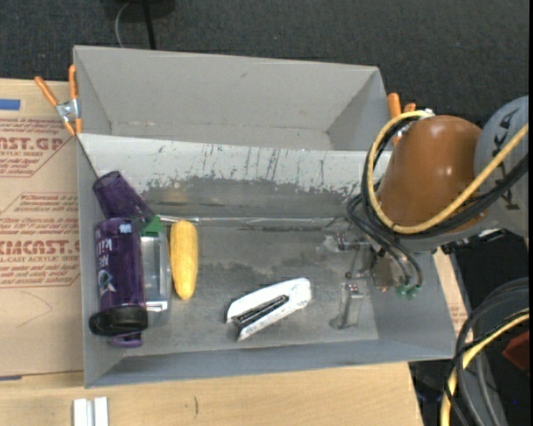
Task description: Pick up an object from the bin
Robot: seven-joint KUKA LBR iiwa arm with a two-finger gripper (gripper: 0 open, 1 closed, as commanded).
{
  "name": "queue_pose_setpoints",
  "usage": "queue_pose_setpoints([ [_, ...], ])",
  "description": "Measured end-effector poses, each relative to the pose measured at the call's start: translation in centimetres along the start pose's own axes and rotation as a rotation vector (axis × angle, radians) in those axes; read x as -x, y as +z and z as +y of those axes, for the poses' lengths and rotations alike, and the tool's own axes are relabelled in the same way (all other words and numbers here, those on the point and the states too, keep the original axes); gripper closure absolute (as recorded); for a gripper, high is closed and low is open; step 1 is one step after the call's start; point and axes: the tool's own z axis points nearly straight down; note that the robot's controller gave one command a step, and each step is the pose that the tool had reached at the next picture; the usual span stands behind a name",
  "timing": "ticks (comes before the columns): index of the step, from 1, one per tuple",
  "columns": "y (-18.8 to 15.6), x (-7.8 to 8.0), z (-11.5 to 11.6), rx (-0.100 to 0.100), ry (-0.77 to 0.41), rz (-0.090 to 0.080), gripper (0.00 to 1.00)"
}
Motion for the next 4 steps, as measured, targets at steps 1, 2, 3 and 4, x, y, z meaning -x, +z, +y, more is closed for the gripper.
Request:
queue_pose_setpoints([
  [1,-0.4,0.2,0.0,-0.001,-0.001,-0.008,0.0],
  [2,3.6,0.8,2.1,-0.001,-0.08,-0.01,0.0],
  [3,10.2,1.8,4.9,0.0,-0.12,-0.012,0.0],
  [4,12.1,1.2,10.7,-0.002,-0.421,-0.012,1.0],
])
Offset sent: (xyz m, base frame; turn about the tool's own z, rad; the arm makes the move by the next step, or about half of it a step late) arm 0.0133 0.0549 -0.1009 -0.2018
